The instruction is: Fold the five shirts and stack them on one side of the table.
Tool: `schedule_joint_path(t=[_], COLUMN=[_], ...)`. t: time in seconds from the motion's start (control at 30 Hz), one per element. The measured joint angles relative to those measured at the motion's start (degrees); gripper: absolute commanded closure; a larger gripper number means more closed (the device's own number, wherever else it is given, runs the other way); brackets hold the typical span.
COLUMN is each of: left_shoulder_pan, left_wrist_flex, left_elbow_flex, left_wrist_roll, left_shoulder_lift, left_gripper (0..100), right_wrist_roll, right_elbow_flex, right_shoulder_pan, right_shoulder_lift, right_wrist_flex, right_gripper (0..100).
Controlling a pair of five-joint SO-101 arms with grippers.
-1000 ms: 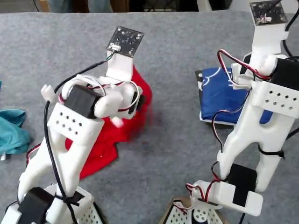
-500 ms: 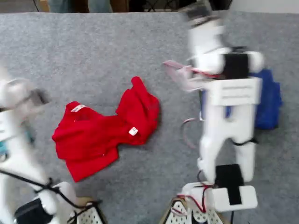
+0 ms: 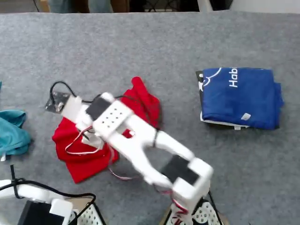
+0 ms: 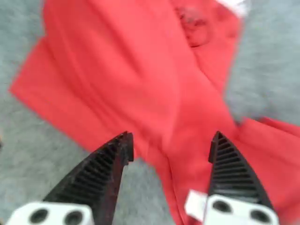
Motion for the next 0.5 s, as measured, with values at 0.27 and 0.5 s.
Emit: schedule_joint_path(t=[0.27, 0.5], left_shoulder_pan=[0.00, 0.62], left_wrist_flex=[-0.53, -3.69], left_elbow_flex=[0.53, 0.62], left_wrist_roll=[-0.26, -0.35], left_shoulder_lift=[-0.09, -0.09], left_gripper=[73, 73], right_wrist_roll=[-0.88, -7.30], right_elbow_flex=[-12.04, -31.21], right_shoulder_pan=[3.16, 14.07], right_shoulder_lift=[16.70, 21.36], right_wrist_flex=[1.14, 10.73], right_gripper=[98.6, 98.4])
